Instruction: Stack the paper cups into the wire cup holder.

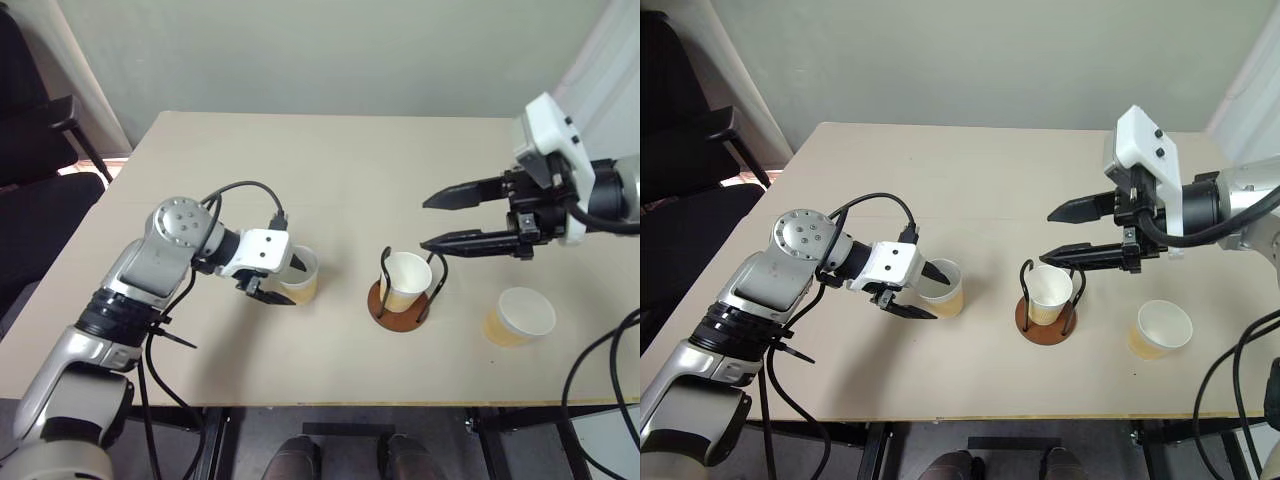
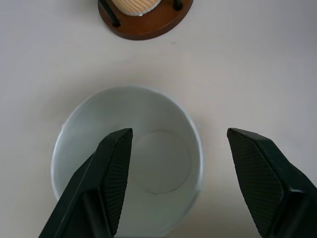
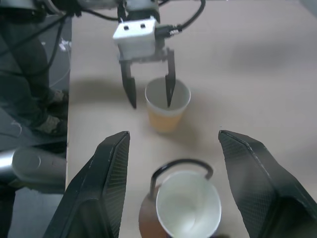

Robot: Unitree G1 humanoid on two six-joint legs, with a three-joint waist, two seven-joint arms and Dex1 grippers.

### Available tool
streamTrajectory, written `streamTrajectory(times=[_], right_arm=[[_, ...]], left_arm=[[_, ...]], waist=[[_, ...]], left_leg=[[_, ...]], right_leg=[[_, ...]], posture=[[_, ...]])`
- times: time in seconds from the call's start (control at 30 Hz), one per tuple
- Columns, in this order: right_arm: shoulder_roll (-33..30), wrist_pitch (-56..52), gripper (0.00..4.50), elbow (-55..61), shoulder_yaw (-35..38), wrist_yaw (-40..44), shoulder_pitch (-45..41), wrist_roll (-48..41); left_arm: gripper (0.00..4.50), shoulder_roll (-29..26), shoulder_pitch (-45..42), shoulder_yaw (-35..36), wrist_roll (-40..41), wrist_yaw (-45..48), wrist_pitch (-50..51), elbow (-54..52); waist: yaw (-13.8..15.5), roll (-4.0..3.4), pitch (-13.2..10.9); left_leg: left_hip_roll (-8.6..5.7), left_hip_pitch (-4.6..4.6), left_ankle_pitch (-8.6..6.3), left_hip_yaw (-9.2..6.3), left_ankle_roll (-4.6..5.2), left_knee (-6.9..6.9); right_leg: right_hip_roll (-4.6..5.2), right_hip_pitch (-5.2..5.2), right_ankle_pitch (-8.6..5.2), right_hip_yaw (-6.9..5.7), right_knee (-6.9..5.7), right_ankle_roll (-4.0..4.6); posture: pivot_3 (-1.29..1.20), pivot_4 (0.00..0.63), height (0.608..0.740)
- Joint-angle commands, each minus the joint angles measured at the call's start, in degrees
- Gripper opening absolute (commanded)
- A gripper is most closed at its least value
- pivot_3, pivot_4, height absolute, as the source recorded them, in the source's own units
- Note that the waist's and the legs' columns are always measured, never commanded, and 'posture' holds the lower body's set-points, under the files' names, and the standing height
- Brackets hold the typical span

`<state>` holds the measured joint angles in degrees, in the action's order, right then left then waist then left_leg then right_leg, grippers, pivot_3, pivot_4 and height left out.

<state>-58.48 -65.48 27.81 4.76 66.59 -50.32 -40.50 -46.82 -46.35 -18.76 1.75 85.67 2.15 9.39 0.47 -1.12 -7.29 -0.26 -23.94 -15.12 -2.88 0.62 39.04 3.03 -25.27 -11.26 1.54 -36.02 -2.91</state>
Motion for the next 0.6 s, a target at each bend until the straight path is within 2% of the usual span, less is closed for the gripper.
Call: streamTrajectory(times=[0.03,0.23,0.43,0.5,0.6], right_arm=[[-2.1,3.8,2.98,2.5,3.2,0.7,2.4,-1.5],[-5.3,10.5,2.98,3.4,4.3,3.1,8.6,-1.1],[-10.6,10.8,2.98,3.4,5.6,5.2,12.5,-3.2],[-13.3,11.4,2.98,3.2,7.3,6.7,15.1,-3.2],[-17.1,13.2,2.98,2.8,11.1,8.5,21.5,-0.8]], left_arm=[[2.33,0.1,-1.9,0.5,-0.8,0.1,-1.5,0.2],[0.09,0.2,-2.3,1.0,0.8,2.8,0.3,-1.0],[0.04,0.8,-5.4,2.4,4.5,5.3,5.4,-2.6],[0.04,1.1,-7.9,2.8,8.9,6.5,11.1,-4.5],[0.04,1.6,-12.4,2.0,13.3,6.8,14.5,-5.2]], waist=[[0.0,0.00,0.0],[0.0,0.00,0.0],[0.2,0.00,0.0],[0.3,0.00,0.0],[0.6,0.01,0.0]], left_leg=[[0.00,-0.02,0.00,0.00,0.00,0.01],[0.00,-0.04,0.00,0.04,0.01,0.06],[0.00,-0.08,0.00,0.01,0.01,0.08],[-0.01,-0.09,-0.01,0.03,0.02,0.09],[-0.01,-0.12,-0.04,0.04,0.04,0.09]], right_leg=[[0.00,-0.02,0.00,0.00,0.00,-0.01],[0.01,-0.03,0.04,0.02,-0.04,-0.06],[0.01,-0.02,0.06,0.00,-0.05,-0.10],[0.02,-0.02,0.07,0.00,-0.03,-0.11],[0.04,0.00,0.07,0.01,0.05,-0.12]], posture=[[0.00,0.150,0.740],[0.00,0.150,0.740],[0.00,0.150,0.740],[0.00,0.150,0.740],[0.00,0.150,0.740]])
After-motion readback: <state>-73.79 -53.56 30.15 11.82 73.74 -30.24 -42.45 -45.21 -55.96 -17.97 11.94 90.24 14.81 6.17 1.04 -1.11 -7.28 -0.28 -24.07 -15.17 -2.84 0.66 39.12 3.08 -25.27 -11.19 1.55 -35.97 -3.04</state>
